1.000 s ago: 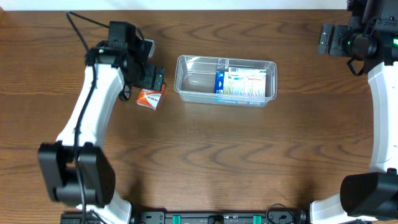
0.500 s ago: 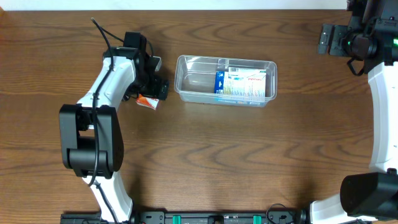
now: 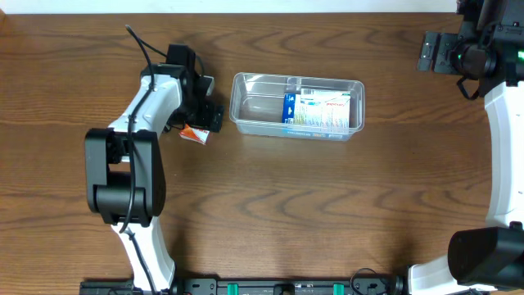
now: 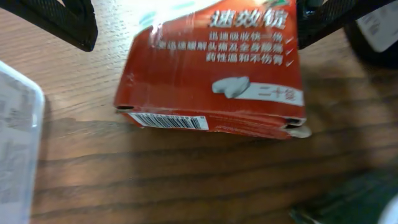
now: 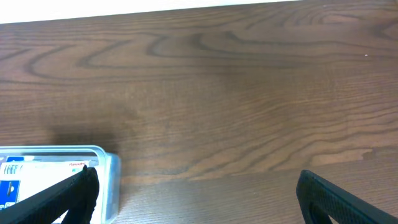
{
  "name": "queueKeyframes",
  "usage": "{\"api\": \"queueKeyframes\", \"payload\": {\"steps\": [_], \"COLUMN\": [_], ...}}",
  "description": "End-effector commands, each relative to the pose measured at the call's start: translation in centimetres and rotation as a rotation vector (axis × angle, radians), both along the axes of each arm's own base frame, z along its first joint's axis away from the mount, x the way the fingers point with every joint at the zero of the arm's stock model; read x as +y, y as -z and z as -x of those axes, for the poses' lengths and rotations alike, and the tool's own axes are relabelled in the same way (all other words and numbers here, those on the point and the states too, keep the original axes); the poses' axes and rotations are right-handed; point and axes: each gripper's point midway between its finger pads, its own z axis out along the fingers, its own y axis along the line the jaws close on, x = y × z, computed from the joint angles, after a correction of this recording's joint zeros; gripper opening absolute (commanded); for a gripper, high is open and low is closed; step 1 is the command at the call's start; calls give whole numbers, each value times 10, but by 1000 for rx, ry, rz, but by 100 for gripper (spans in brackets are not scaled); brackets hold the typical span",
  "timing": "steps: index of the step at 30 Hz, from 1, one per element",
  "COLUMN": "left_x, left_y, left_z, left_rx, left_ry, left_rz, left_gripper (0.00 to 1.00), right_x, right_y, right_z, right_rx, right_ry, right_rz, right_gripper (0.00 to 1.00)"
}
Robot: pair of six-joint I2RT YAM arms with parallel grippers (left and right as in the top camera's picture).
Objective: Pack container
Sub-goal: 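Close left gripper on the red-white box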
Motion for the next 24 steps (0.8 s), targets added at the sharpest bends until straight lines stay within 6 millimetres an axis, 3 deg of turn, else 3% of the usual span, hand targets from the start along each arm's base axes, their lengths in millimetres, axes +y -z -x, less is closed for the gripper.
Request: {"api": "queueKeyframes", "payload": {"steps": [1,19,24], "left_x": [2,2,2], "left_y": [5,6,7], "left_z": [-2,1,1], "left_rx": [5,14,18], "left_ry": [8,7,-19], "left_rz": [-15,-15,-13], "left_gripper": [98,99,93], "right_x": [-3,-3,-3], "right_y": [-1,-1,-1], "right_z": [0,0,0], "right_rx": [-3,-3,-3], "right_ry": [19,19,19], "right_rz": [-4,-4,-4], "right_gripper": [99,99,99]}}
